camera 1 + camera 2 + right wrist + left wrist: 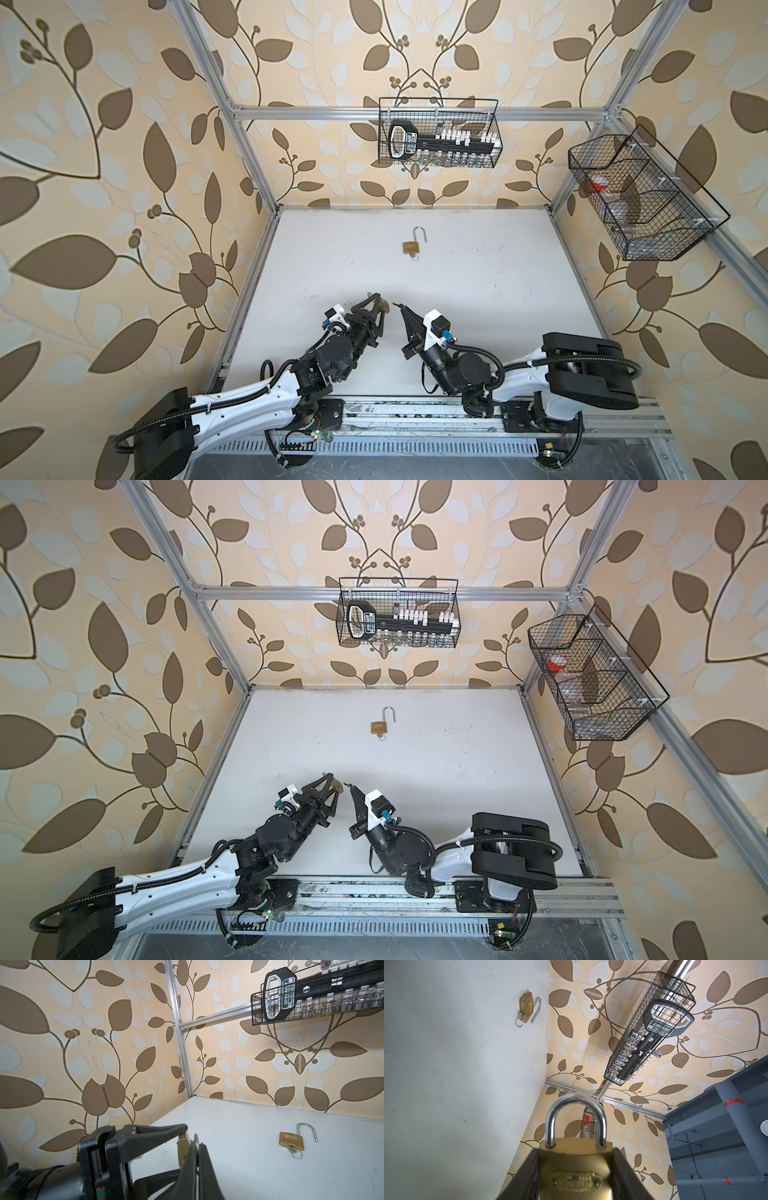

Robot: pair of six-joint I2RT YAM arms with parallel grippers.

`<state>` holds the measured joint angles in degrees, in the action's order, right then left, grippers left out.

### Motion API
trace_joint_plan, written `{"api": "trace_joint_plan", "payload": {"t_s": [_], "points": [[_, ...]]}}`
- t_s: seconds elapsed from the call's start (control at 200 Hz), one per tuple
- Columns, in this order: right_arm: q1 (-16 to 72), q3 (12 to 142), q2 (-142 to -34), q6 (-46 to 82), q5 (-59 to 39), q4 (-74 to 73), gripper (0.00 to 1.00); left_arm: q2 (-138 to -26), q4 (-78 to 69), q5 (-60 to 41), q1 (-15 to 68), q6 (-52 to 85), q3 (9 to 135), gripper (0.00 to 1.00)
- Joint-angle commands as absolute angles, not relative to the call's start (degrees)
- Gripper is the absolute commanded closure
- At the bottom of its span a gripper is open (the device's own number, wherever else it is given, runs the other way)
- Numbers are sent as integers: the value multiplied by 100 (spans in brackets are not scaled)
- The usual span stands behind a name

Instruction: Unlock with the key

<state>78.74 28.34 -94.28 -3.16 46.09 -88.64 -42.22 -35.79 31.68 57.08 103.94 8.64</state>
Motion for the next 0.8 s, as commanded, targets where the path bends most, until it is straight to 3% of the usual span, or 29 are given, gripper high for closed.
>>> {"api": "trace_joint_plan", "payload": {"t_s": [0.0,0.795], "points": [[7906,3047,-9611,-525,4692,-9255,100,-4212,-3900,3199,5756,10522,1244,100],[7682,3164,-10016,-162,4449,-9246,100,-3657,-3146,3311,5748,10430,1407,100]]}}
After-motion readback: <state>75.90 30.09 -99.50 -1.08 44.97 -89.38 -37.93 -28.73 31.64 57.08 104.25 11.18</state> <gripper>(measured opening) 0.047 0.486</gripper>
